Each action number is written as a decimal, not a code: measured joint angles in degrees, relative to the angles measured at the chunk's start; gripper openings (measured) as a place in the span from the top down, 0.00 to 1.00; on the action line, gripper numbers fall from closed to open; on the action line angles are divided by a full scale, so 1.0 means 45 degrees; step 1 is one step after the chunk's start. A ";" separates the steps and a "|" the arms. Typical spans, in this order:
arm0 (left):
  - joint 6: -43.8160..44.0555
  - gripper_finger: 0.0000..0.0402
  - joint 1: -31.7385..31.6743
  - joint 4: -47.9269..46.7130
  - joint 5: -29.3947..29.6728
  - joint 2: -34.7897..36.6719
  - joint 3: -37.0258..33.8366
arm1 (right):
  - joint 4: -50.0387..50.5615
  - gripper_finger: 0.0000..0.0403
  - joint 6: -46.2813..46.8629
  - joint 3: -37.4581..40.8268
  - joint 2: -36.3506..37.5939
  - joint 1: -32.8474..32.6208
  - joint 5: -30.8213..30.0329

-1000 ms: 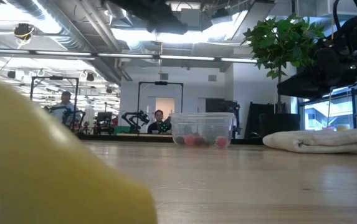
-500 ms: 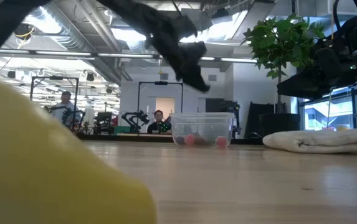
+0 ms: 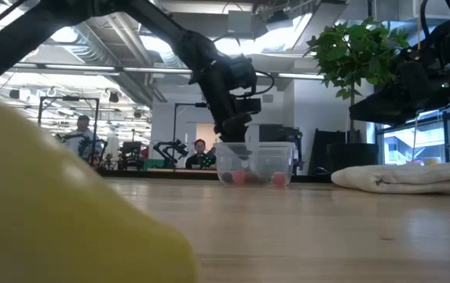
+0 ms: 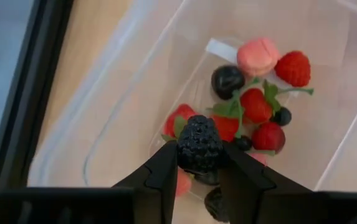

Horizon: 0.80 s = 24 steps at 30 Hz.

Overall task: Pick and placing Produce into tupperware
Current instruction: Put the blackberry into the transparent container, then put the left lemon into the transparent container

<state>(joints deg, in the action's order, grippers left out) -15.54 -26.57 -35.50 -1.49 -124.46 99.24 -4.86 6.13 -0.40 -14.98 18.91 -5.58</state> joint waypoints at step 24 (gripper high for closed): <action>-0.0014 0.69 0.0107 -0.0399 0.0028 0.0005 -0.0121 | 0.0000 0.52 -0.0045 0.0000 0.0000 -0.0004 0.0000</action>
<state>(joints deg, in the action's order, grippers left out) -15.60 -26.09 -37.29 -1.37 -124.44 98.70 -4.86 5.93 -0.40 -14.98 18.90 -5.58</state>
